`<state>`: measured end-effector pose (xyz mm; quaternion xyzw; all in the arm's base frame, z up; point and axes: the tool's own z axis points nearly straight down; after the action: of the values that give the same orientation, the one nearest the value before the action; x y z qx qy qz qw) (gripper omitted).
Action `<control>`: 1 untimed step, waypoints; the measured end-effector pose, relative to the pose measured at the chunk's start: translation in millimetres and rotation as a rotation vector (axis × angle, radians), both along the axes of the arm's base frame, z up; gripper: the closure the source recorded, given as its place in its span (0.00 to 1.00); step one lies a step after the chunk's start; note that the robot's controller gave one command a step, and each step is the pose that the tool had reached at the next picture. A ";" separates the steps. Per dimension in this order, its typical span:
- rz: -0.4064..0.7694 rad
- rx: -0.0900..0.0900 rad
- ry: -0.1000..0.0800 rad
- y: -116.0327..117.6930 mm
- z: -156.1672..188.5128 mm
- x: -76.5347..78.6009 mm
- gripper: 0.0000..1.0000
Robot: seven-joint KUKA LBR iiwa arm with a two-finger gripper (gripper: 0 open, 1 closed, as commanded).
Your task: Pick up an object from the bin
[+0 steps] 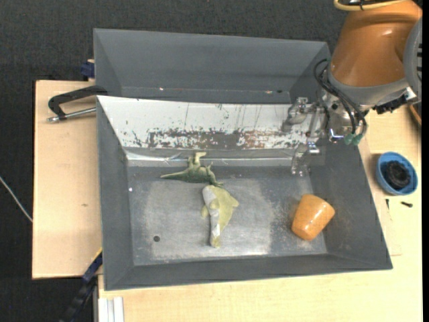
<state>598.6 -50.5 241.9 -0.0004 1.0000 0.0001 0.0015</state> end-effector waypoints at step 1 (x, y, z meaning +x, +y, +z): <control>-0.094 0.003 0.010 56.8 -78.9 -6.6 0.00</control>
Offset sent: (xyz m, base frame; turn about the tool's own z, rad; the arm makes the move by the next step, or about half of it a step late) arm -0.0057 0.0520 -0.0754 0.0991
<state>592.0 6.3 163.0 0.0467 0.9989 0.0018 -0.0033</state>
